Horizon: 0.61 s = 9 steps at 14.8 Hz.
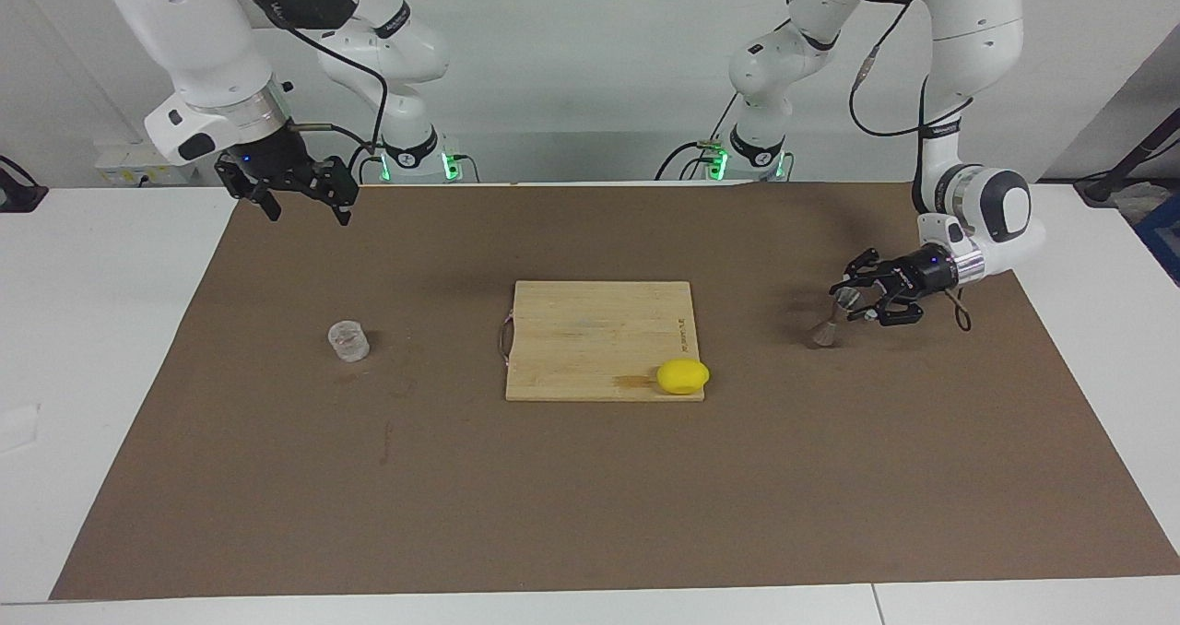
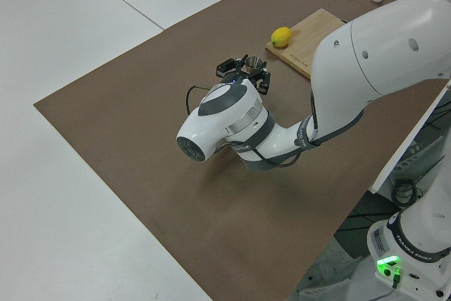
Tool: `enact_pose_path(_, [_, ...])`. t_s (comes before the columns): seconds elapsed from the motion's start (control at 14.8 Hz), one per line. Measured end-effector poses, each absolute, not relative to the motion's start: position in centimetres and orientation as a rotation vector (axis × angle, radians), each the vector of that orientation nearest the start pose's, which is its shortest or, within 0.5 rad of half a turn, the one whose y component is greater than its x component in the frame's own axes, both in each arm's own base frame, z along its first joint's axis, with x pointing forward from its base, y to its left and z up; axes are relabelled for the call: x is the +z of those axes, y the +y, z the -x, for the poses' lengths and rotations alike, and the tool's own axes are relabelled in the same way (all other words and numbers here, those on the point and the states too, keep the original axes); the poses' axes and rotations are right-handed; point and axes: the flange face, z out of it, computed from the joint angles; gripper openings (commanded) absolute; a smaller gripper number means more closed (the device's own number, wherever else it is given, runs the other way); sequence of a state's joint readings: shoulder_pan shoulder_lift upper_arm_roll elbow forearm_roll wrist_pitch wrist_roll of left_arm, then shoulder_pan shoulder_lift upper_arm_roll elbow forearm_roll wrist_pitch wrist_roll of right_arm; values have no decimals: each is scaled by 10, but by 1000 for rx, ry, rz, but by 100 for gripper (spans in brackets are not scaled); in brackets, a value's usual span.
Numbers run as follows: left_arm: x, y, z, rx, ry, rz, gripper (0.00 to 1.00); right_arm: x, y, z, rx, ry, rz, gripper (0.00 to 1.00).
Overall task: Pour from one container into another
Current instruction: 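Lift the dark cup with the left gripper and carry it over the board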
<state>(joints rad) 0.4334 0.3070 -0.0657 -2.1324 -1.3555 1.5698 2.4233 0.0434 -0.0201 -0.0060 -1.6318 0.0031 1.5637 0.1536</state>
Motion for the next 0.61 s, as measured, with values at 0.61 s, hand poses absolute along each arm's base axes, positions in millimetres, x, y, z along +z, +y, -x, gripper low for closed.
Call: enact_pose_path(0.61, [330,-114,-546,1152,-1104,-1268,34,606,21,-546,76,183,3137,100])
